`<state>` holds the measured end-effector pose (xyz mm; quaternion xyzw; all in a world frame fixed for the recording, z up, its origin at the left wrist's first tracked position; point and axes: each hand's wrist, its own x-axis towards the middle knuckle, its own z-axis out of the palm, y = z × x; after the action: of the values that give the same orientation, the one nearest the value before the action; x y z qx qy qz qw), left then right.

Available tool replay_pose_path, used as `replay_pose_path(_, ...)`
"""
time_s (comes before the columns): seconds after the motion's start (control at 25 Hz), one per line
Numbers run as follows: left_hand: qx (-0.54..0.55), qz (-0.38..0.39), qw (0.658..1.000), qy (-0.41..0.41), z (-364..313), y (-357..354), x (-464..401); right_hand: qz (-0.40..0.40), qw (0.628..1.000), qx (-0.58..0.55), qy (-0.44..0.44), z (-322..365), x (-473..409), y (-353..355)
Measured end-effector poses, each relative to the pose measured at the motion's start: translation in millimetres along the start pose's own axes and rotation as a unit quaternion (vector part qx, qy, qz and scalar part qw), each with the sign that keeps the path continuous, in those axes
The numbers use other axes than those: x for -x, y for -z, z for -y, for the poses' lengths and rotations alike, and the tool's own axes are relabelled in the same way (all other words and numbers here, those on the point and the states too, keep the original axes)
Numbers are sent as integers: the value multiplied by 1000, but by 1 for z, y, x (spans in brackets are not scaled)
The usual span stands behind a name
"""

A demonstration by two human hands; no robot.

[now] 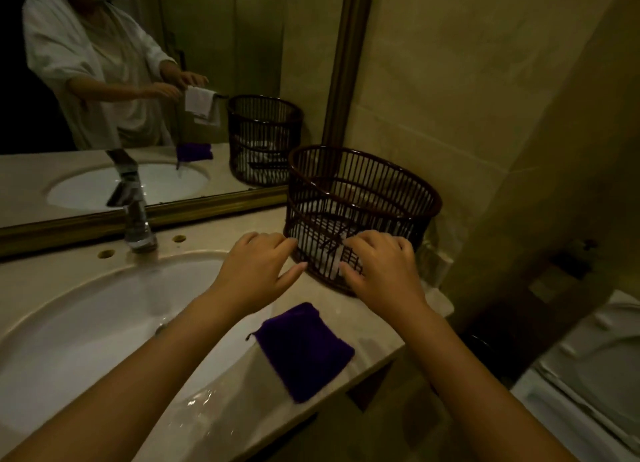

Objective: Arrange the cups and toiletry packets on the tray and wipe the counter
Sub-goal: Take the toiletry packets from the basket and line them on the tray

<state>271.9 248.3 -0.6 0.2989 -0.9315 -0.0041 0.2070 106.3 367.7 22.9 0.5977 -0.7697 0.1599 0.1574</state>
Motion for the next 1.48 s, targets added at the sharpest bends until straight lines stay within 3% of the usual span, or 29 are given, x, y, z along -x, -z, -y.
replay_pose_path(0.36,-12,-49,996,-72,15,-11,-131,54,995,2,79,-78,-102,-3)
replay_pose_path(0.6,-18,-55,997,-51,15,-41,-178,44,984,4,175,-129,-175,-18)
replay_pose_path(0.76,-9,-51,999,-11,19,-59,-193,108,962,-10,251,-163,-238,-45)
replay_pose_path(0.92,-5,-18,1000,-4,24,-77,-191,219,923,-66,310,-166,-291,-101)
replay_pose_path(1.04,14,-19,1000,18,24,-93,-184,379,873,-162,260,-152,-315,-152)
replay_pose_path(1.2,72,-65,995,29,24,-106,-180,518,788,-66,326,-152,-309,-217)
replay_pose_path(1.32,95,-100,990,22,27,-113,-180,559,720,24,411,-153,-290,-248)
replay_pose_path(1.48,106,-112,988,27,28,-118,-181,563,707,-46,425,-154,-276,-261)
